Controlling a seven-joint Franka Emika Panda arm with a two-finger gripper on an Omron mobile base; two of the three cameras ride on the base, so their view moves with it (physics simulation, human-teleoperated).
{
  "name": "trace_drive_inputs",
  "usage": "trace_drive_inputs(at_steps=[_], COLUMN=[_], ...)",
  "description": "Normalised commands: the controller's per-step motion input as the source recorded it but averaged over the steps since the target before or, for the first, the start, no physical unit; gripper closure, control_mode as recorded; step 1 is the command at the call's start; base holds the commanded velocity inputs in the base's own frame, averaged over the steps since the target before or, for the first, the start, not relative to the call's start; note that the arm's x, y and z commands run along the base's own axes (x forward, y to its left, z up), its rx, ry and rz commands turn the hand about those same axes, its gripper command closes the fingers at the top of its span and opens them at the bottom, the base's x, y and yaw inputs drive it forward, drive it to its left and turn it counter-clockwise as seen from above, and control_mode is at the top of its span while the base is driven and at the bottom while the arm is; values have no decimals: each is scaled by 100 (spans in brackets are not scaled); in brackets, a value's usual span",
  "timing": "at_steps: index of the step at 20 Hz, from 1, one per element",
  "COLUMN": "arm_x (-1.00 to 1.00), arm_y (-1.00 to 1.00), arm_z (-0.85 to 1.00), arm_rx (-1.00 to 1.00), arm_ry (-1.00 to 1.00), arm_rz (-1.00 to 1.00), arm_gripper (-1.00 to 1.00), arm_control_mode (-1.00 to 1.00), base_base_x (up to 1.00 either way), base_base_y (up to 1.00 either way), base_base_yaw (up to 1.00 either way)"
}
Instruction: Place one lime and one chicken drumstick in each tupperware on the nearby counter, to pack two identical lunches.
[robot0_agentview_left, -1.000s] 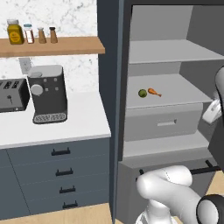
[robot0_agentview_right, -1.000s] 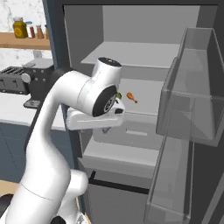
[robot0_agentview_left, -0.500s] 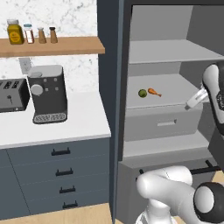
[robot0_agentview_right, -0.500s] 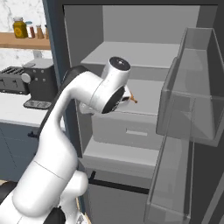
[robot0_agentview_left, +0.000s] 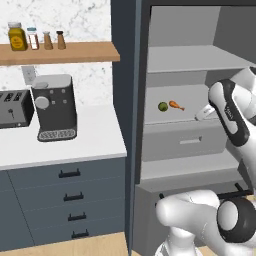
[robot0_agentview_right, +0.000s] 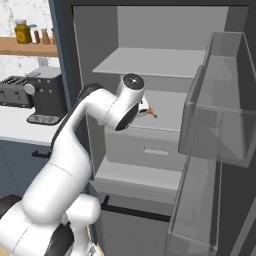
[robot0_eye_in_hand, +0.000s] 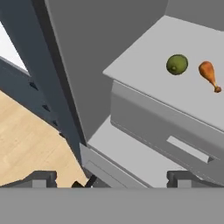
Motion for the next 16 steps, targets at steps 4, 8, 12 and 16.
trace_drive_inputs(at_steps=[4, 8, 12, 16], arm_x=[75, 73, 60, 43], arm_y=[0, -2, -18, -28], arm_z=[0, -5, -12, -15], arm_rx=[1, -2, -6, -2], arm_ry=[9, 4, 0, 0], arm_rz=[0, -3, -6, -4], arm_gripper=[-100, -100, -100, -100], arm_control_mode=[-100, -100, -100, -100], base_base_x=[0, 0, 0, 0], base_base_y=[0, 0, 0, 0], base_base_yaw=[0, 0, 0, 0])
